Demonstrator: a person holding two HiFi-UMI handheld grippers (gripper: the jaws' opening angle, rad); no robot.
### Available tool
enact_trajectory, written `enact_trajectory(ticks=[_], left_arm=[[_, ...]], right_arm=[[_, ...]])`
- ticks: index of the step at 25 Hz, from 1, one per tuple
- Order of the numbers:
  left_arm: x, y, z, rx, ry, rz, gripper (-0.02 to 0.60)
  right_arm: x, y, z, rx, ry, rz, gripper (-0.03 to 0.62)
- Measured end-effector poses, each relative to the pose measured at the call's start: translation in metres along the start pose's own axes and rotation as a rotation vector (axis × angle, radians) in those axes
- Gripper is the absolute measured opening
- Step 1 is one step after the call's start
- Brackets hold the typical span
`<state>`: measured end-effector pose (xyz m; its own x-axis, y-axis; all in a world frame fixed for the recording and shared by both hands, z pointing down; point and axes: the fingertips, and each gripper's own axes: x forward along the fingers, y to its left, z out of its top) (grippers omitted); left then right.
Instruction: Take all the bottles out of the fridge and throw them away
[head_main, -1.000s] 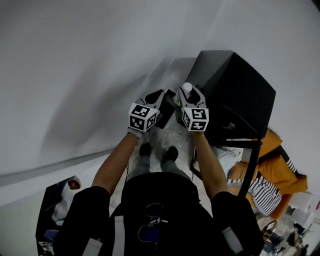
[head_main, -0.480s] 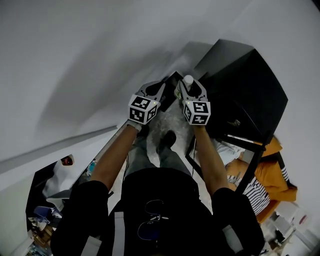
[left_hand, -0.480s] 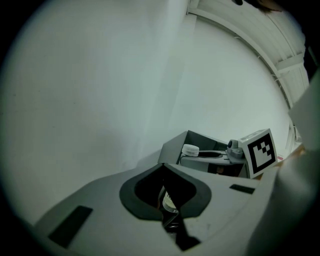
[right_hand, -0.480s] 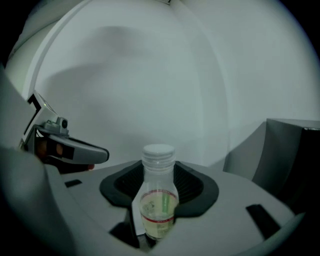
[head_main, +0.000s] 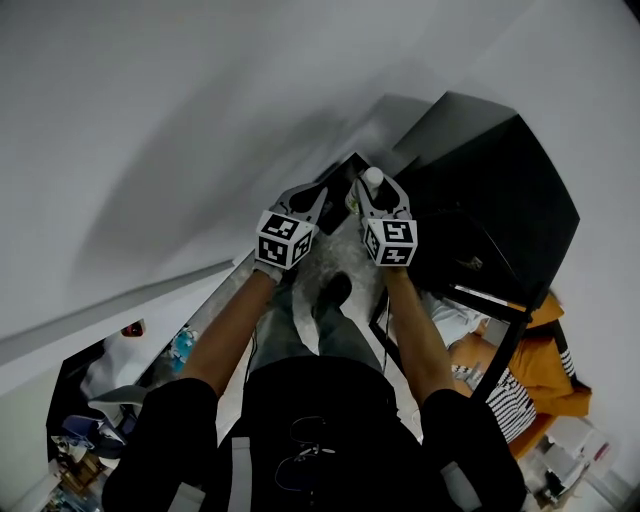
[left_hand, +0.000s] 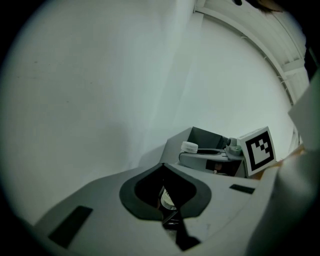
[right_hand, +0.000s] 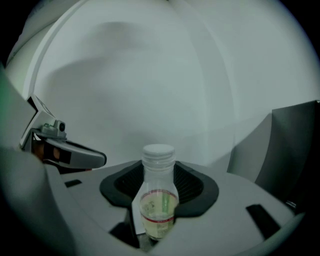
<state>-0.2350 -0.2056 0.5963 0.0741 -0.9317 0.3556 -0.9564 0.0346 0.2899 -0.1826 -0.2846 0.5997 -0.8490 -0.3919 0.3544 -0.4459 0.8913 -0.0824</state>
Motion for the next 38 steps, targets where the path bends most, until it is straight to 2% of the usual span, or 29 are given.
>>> enact_trajectory(ticks=[8,13,24,30,34,38], left_arm=[[0.021,0.028,-0.030,-0.019,0.009,0.004,-0.002],[0.047,0.052,-0.064,-0.022,0.032,-0.008,-0.002],[0.130,0.102,-0.192,-0.046,0.095,-0.048,-0.002],[0.162,0.111,-0.256,-0.042,0.155,-0.074,-0.002],[0.175,0.115,-0.282,-0.035,0.187,-0.089,-0.002],[0.181,0.119,-0.291,-0.036,0.196,-0.093,-0.002]], right_arm=[[0.035,-0.003,-0.027,0.015,-0.007,0.011,0.190],[0.070,-0.016,-0.064,0.029,-0.002,0.003,0.190],[0.148,-0.053,-0.219,0.083,0.059,-0.032,0.192],[0.172,-0.072,-0.313,0.139,0.121,-0.068,0.192],[0.180,-0.078,-0.354,0.161,0.155,-0.085,0.192],[0.187,-0.084,-0.373,0.179,0.171,-0.104,0.192]])
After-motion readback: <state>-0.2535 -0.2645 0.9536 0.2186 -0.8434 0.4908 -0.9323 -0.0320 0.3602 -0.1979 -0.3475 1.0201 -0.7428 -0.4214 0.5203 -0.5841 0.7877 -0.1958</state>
